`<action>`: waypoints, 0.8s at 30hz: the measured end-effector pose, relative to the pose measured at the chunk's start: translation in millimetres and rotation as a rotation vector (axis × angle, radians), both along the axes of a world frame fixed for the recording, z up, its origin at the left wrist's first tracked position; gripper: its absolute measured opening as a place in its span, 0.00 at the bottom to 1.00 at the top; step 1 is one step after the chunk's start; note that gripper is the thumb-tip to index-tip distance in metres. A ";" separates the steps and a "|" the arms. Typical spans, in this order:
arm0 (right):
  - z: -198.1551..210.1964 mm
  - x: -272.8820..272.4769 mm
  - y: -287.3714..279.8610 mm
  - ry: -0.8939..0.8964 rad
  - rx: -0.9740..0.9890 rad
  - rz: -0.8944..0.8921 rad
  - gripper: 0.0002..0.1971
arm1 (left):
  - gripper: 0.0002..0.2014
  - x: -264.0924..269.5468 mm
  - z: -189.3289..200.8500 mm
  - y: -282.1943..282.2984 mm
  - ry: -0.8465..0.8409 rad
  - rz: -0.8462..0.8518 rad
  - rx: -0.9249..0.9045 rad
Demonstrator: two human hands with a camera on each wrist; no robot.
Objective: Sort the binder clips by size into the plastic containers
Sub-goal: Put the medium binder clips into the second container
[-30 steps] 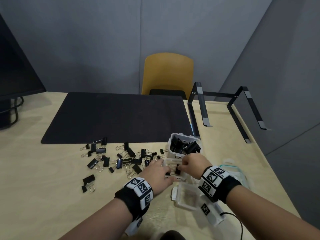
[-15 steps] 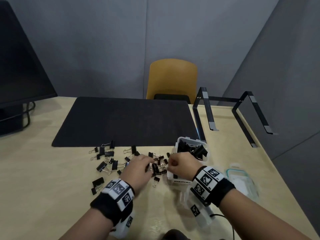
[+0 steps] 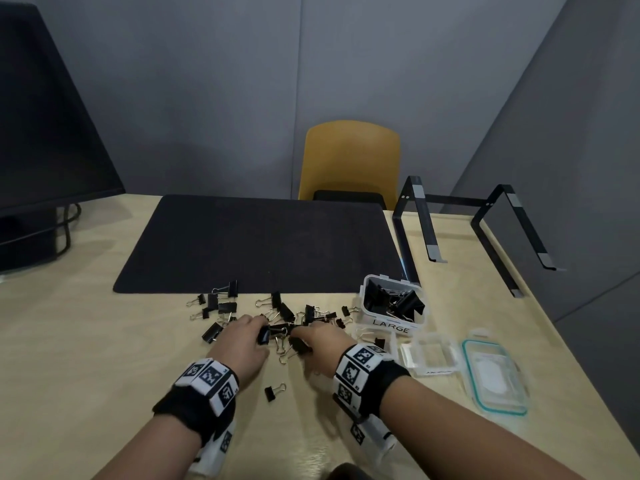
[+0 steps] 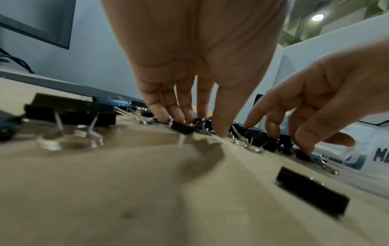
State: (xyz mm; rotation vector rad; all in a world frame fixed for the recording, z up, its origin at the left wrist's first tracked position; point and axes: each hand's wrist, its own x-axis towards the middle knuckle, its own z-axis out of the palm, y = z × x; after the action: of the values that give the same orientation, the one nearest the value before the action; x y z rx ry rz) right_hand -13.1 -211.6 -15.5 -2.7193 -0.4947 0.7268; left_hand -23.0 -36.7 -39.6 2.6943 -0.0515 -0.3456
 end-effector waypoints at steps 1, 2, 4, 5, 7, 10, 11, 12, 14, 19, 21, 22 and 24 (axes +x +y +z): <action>-2.4 -0.5 1.8 -0.001 -0.014 0.007 0.24 | 0.26 0.7 -0.6 -0.5 0.000 -0.001 0.004; -3.6 -1.1 3.5 -0.002 -0.026 0.010 0.23 | 0.27 1.2 -1.3 -0.6 0.001 -0.001 0.011; -5.2 -1.7 6.5 -0.014 -0.048 0.012 0.19 | 0.26 2.6 -1.5 -0.9 0.007 -0.006 0.027; -5.8 -1.9 7.7 -0.019 -0.055 0.010 0.17 | 0.25 3.6 -0.9 -0.9 0.013 -0.009 0.037; -6.0 -2.9 9.4 -0.022 -0.055 0.003 0.16 | 0.23 4.8 1.0 -1.1 0.023 -0.013 0.057; -2.2 -4.0 7.7 -0.025 -0.016 -0.027 0.17 | 0.20 6.0 5.5 -0.5 0.018 -0.017 0.078; 0.2 -3.4 5.2 -0.029 0.006 -0.040 0.18 | 0.20 6.6 7.3 -0.3 0.013 -0.019 0.080; 3.8 -2.3 1.8 -0.032 0.025 -0.052 0.18 | 0.20 7.2 9.5 -0.4 0.006 -0.021 0.077; 12.0 0.0 -8.5 -0.044 0.060 -0.077 0.16 | 0.19 7.3 14.6 -3.5 -0.004 -0.020 0.041; 36.1 -1.5 -50.8 -0.110 0.117 -0.180 0.14 | 0.17 4.8 29.3 -27.2 -0.042 -0.017 -0.088; 41.9 -3.6 -71.0 -0.122 0.109 -0.230 0.14 | 0.17 6.6 33.4 -38.1 -0.023 -0.051 -0.129; 43.4 -4.5 -81.0 -0.123 0.096 -0.254 0.13 | 0.18 8.1 35.5 -43.1 -0.010 -0.069 -0.144; 45.1 -6.2 -98.2 -0.116 0.064 -0.291 0.12 | 0.19 11.0 38.5 -53.3 0.001 -0.104 -0.165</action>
State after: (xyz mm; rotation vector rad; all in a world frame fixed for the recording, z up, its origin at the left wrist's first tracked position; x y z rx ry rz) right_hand -19.3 -309.8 29.6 -2.7029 -0.1367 0.4715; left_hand -12.0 -90.0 -1.1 2.5334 -0.2113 -0.3574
